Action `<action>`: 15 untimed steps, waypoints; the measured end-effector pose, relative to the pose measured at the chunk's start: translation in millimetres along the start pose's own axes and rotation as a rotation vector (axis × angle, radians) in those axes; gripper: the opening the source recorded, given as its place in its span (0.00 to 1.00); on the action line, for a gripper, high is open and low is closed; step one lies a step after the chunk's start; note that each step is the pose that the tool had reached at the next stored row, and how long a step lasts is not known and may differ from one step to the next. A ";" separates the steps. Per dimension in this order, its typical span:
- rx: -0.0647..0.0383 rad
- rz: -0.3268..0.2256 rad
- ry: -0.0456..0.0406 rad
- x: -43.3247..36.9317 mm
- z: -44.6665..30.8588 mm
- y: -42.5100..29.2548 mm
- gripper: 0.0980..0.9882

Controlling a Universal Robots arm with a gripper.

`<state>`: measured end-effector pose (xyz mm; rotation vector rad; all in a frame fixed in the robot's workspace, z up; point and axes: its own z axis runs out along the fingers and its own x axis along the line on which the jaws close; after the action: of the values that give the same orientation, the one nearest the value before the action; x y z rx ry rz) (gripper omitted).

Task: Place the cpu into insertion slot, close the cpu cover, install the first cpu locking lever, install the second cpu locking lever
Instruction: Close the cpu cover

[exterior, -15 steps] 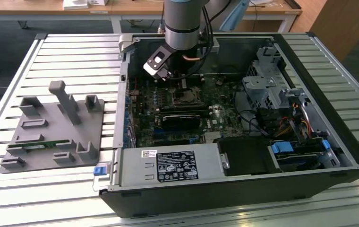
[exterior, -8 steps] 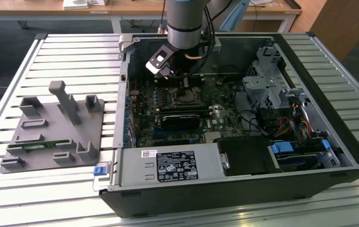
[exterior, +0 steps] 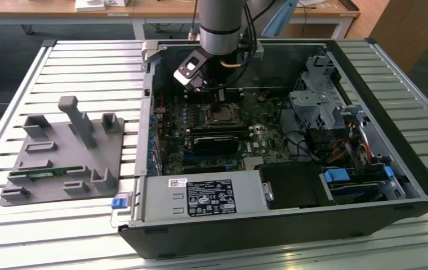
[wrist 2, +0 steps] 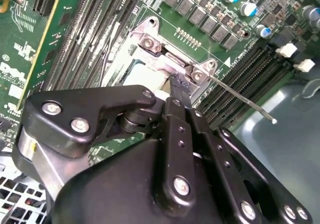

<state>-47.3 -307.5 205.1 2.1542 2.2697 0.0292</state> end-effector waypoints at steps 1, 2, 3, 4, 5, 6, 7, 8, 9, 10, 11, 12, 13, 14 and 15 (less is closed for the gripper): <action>0.000 0.000 0.0000 0.0 -1.2 0.0 0.01; 0.000 0.000 -0.0001 0.0 -2.3 0.1 0.01; 0.000 0.000 -0.0001 0.0 -3.6 0.1 0.01; 0.000 0.000 0.0000 0.0 -5.1 0.1 0.01; 0.000 0.000 0.0000 0.0 -6.5 0.1 0.01; 0.000 0.000 -0.0001 0.0 -7.4 0.1 0.01; 0.000 0.000 0.0001 -0.5 -7.4 0.2 0.01; 0.000 0.000 0.0002 -1.5 -7.4 0.4 0.01; 0.000 0.000 0.0000 -2.9 -7.4 0.7 0.01; 0.000 0.000 0.0000 -3.8 -7.4 1.5 0.01; 0.001 0.000 0.0001 -4.1 -7.3 3.5 0.01; 0.001 0.000 0.0000 -4.2 -7.3 5.4 0.01; 0.001 0.000 0.0000 -4.4 -7.2 7.4 0.01; 0.001 0.000 0.0000 -4.5 -7.2 9.7 0.01; 0.001 0.000 0.0000 -4.6 -7.1 11.9 0.01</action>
<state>-35.3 -311.6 212.4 2.1548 2.2702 0.0280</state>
